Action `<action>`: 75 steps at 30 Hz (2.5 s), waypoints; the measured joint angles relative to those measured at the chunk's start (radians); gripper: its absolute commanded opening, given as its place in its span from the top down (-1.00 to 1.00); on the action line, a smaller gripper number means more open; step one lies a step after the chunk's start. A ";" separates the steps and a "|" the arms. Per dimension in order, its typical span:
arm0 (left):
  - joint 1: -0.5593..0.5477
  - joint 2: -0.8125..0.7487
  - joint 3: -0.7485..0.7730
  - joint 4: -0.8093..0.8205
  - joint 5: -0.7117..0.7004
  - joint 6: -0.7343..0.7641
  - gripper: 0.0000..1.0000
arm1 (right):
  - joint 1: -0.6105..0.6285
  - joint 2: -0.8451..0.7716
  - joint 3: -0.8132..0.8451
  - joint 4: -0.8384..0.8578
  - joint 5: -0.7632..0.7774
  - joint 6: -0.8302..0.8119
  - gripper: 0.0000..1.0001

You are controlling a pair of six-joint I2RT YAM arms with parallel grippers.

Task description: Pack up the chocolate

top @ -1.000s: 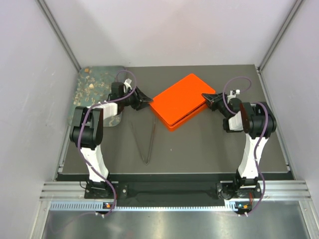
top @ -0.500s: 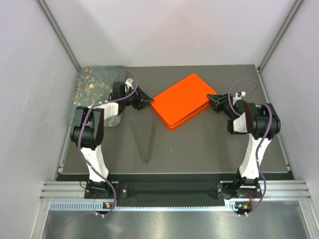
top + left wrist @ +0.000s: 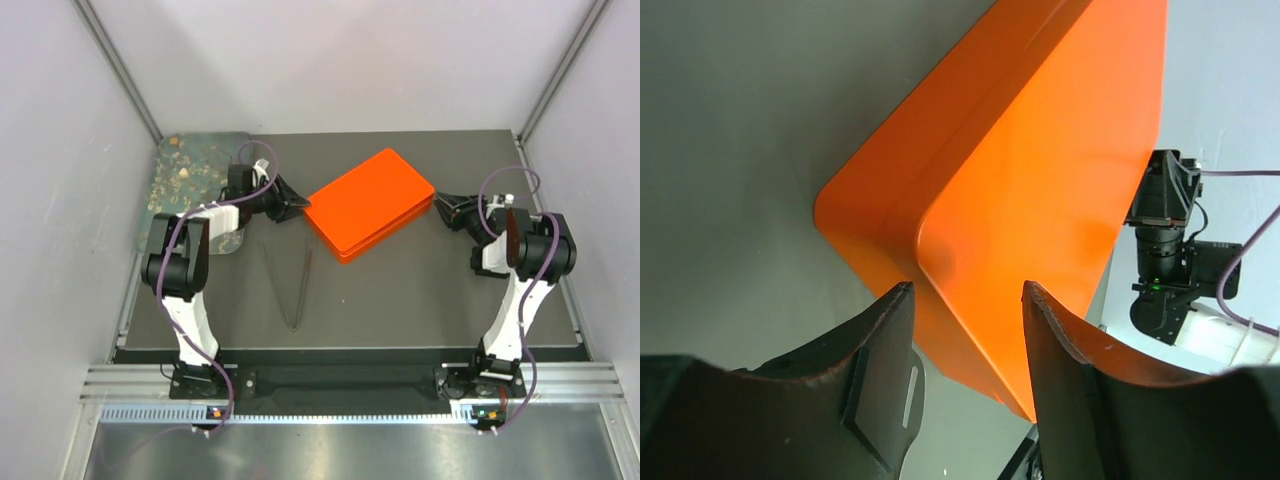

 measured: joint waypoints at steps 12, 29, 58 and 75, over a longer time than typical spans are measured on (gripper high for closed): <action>-0.002 -0.052 0.105 -0.266 -0.106 0.131 -0.05 | -0.068 -0.073 -0.018 -0.057 -0.017 -0.031 0.27; -0.050 0.212 0.672 -0.426 -0.080 0.531 0.13 | 0.183 -0.505 0.167 -1.173 0.250 -0.513 -0.33; -0.176 0.368 0.679 -0.339 -0.060 0.596 0.49 | 0.332 -0.397 0.166 -1.139 0.351 -0.430 0.25; -0.167 0.359 0.636 -0.257 -0.080 0.556 0.42 | 0.329 -0.368 0.059 -0.838 0.405 -0.358 1.00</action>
